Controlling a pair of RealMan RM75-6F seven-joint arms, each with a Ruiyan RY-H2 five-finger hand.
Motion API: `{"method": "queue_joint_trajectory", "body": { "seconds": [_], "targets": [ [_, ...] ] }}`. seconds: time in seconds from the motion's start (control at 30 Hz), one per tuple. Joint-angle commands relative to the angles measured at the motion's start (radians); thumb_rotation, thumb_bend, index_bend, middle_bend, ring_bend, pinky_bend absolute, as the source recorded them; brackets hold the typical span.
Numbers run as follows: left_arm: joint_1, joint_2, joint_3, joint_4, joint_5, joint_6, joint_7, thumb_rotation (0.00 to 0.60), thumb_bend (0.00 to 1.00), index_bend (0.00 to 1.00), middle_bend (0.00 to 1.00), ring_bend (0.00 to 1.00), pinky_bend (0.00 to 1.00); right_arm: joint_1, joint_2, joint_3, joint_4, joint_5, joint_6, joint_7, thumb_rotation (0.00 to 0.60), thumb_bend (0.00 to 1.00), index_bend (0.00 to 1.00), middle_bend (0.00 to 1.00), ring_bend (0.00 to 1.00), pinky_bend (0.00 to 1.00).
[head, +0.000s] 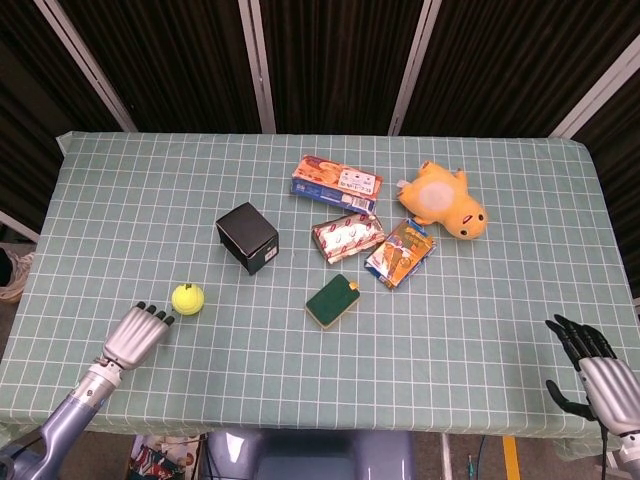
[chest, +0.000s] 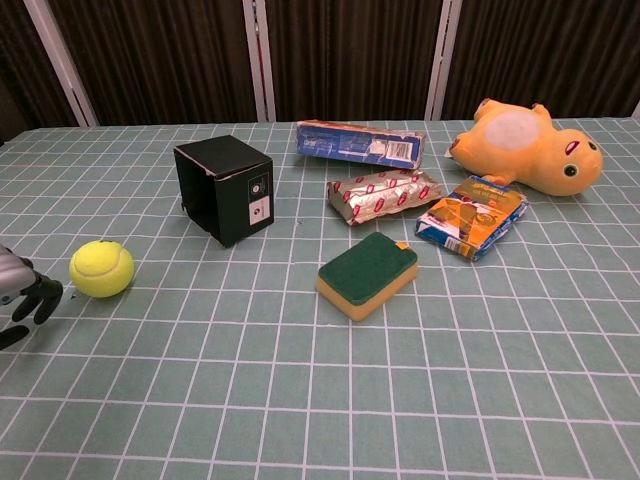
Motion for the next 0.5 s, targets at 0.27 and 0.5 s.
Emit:
{"method": "queue_joint_trajectory", "body": {
  "seconds": [0.27,0.5],
  "targets": [
    [-0.076,-0.036,-0.033,0.013,-0.064,-0.092,0.045,0.600,0.39,0.50,0.55,0.50,0.52,0.006,0.001,0.013,0.009,0.035,-0.019,0.014,0.600,0.43,0.00,0.00,0.00,0.00],
    [-0.123,-0.045,-0.043,0.009,-0.080,-0.131,0.048,0.600,0.39,0.50,0.55,0.50,0.52,0.007,0.001,0.020,0.012,0.052,-0.026,0.011,0.600,0.43,0.00,0.00,0.00,0.00]
  ]
}}
